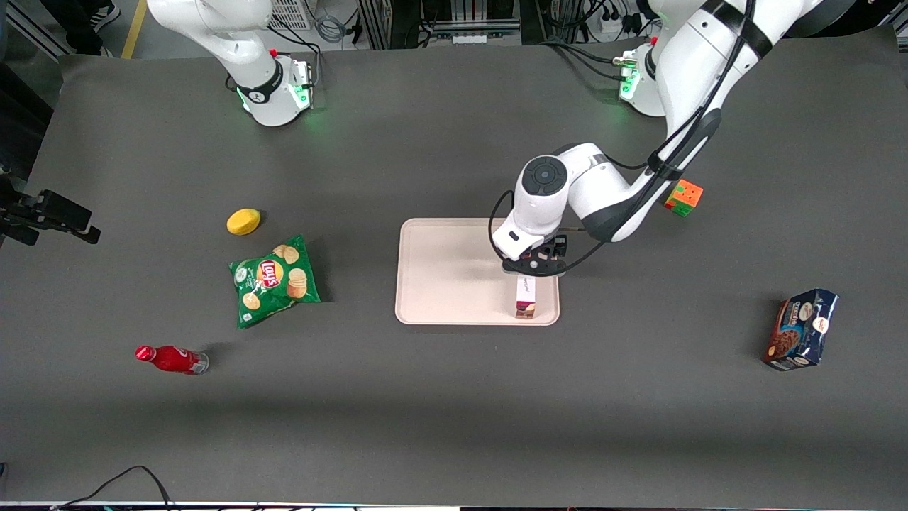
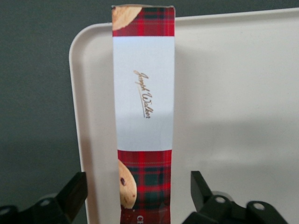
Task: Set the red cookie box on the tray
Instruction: 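Lower the held box upright onto the tray's edge, then open the left gripper and raise it away from the box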
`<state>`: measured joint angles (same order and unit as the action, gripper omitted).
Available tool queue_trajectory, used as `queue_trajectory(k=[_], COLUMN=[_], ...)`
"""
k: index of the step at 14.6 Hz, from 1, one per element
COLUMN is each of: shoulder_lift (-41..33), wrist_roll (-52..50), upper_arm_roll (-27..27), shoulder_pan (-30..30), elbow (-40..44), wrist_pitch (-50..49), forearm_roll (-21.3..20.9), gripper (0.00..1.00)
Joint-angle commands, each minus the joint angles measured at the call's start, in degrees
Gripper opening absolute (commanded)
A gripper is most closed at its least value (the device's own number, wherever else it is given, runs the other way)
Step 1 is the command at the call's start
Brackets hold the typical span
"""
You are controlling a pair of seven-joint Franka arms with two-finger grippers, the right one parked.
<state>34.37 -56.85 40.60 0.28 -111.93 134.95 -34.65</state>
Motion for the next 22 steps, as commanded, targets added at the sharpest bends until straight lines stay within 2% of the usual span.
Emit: queue_trajectory(k=[1,4,6,8,11,14,16,18,19,22], shoulder_lift=[-1.7,-2.0,-3.4,-4.0,-4.1,-9.6,-13.9,-18.9,-20.6,-24.6], wrist_roll=[-1.4,-0.9,0.2,4.3,16.7,26.5,34.7,44.1,48.9,53.4], upper_arm_roll=[-0.2,-0.1,0.4,3.2,6.7,6.0,0.9,-8.8,-13.5,-24.2], shoulder_pan=[0.2,0.2,0.3,0.3,0.3,1.3,2.4,1.8,1.4,-1.9], elbow=[-0.9,0.0,1.8,8.7,25.5,34.0,36.2,36.1,35.6,33.2], wrist_pitch=[0.1,-0.1,-3.7,-15.5,-40.4,-50.7,-52.9,-53.2,-53.2,-52.8], forearm_roll=[-1.0,-0.9,-0.2,1.8,7.6,11.4,14.6,21.5,23.6,24.4], gripper=[1.00,1.00,1.00,1.00,1.00,1.00,1.00,1.00,1.00,1.00])
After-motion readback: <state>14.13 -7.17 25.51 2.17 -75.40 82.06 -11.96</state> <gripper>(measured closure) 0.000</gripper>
